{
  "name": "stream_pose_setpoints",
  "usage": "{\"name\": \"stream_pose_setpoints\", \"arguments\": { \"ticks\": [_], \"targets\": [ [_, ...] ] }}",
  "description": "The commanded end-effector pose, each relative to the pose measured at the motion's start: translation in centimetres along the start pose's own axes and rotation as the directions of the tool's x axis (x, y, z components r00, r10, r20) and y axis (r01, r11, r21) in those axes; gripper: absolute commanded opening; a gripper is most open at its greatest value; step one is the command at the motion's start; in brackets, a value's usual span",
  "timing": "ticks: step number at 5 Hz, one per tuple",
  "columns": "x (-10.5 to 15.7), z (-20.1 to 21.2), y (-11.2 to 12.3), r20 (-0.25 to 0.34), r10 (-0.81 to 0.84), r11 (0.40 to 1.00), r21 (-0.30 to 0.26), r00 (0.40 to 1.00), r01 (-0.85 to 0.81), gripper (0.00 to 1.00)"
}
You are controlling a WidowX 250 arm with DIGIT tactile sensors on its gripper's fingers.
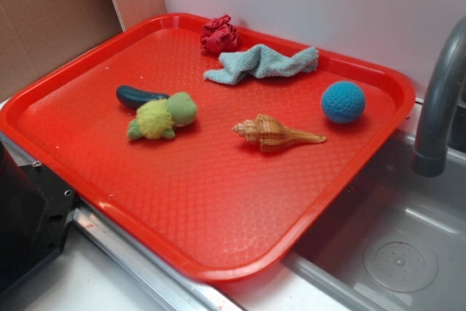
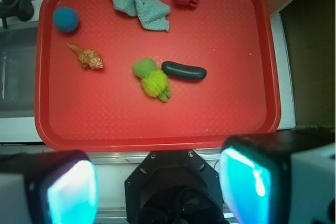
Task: Grab the blue cloth.
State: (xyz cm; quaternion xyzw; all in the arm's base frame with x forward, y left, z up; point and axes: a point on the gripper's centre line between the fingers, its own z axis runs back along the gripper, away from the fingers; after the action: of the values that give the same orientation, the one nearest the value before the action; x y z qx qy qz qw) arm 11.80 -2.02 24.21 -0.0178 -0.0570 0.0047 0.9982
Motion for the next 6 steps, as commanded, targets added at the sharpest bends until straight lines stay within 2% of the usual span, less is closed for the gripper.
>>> {"name": "stream_pose_setpoints", "arguments": {
  "ticks": [1,2,3,4,5,6],
  "targets": [
    [0.0,0.0,0.0,0.0,0.0,1.0,0.0,1.0,0.0,1.0],
    [4.4,-5.4,3.3,-0.061,-0.09,0.996,0.014,0.994,0.092,1.0],
    [7.5,-9.8,3.2,0.008,-0.185,0.983,-0.008,0.983,0.185,1.0],
    [12.5,-12.9,1.7,0.087,-0.358,0.933,-0.014,0.93,0.36,1.0],
    [15.5,-15.4,1.3,0.108,-0.428,0.903,0.032,0.897,0.428,1.0],
    [18.0,-17.5,0.5,0.11,-0.49,0.872,0.036,0.865,0.489,1.0]
  ]
}}
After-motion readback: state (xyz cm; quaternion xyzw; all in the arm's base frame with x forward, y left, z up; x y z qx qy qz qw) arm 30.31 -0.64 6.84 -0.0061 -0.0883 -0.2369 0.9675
